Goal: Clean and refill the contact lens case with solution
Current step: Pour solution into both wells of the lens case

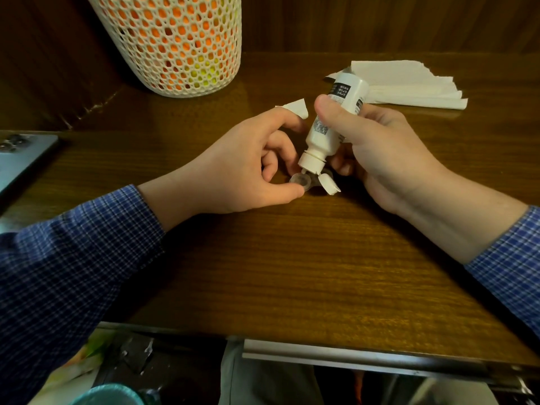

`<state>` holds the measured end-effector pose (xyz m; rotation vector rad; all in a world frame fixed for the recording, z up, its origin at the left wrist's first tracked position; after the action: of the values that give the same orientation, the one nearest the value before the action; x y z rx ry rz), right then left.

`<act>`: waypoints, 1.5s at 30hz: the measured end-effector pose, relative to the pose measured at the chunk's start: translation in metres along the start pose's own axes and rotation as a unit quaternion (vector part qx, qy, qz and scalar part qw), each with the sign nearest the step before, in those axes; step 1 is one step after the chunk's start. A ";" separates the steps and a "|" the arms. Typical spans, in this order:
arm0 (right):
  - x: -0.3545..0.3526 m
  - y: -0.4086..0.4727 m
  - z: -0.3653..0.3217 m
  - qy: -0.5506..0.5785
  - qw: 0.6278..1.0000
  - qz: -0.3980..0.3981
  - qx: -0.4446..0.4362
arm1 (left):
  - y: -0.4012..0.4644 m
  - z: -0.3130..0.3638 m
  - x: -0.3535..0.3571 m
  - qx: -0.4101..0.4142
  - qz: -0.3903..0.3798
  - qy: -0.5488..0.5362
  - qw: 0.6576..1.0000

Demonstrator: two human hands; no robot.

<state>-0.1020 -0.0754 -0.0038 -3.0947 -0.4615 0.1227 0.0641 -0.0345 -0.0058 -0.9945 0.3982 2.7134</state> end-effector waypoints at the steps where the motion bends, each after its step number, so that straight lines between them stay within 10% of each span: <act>1: 0.000 0.000 0.000 0.004 1.000 0.001 0.000 | 0.000 0.000 0.000 -0.001 0.000 0.001 1.000; 45: -0.002 0.003 0.003 -0.007 1.000 0.009 0.004 | 0.000 0.000 -0.001 -0.005 0.000 0.004 1.000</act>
<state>-0.1031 -0.0788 -0.0071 -3.0929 -0.4327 0.1459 0.0646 -0.0341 -0.0053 -1.0094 0.3877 2.7153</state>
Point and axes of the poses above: each hand's wrist, its own y-axis towards the middle knuckle, its own x-axis out of the palm, z = x × y, the point moved 4 cm from there along y, towards the middle knuckle, and after that the axes turned 2 degrees about -y, right-handed, at the moved point
